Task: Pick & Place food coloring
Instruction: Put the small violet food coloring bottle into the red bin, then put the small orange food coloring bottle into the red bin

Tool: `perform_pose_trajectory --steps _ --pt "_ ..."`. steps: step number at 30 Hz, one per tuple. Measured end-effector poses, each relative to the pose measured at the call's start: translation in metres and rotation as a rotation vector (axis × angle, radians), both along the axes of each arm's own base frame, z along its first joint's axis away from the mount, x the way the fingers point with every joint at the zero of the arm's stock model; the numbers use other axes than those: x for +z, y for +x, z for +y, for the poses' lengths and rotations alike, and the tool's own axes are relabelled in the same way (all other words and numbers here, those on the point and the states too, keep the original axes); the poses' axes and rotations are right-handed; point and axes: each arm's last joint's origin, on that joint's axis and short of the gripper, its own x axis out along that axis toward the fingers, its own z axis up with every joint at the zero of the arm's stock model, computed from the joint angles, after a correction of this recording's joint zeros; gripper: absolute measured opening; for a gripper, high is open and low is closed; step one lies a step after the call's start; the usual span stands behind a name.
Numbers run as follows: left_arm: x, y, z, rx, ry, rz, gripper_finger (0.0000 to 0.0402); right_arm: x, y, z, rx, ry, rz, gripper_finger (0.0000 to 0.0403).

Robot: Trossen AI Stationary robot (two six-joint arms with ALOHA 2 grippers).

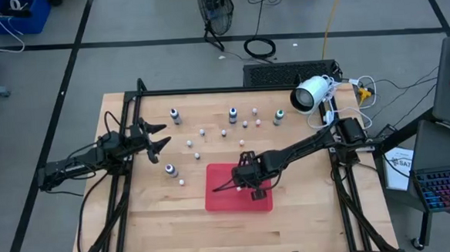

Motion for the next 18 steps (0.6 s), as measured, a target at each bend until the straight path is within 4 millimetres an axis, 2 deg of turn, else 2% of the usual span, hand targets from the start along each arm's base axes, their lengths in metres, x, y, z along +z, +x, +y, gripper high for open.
perform_pose_trajectory --steps 3,11,14,18 --pt "0.0 0.0 0.0 0.0 0.0 0.0 0.0269 0.0 0.0 0.0 -0.006 0.004 -0.001 0.0061" --pt "0.0 0.0 0.0 0.0 0.0 0.0 0.0269 0.0 -0.001 0.002 -0.028 0.014 -0.001 0.0157" --pt "0.0 0.0 0.0 0.0 0.0 0.0 0.0269 0.005 -0.002 0.002 -0.029 0.015 -0.011 0.0176" --pt "0.0 0.0 0.0 0.0 0.0 0.0 0.0269 0.026 -0.008 0.0 -0.027 0.019 -0.054 0.0187"
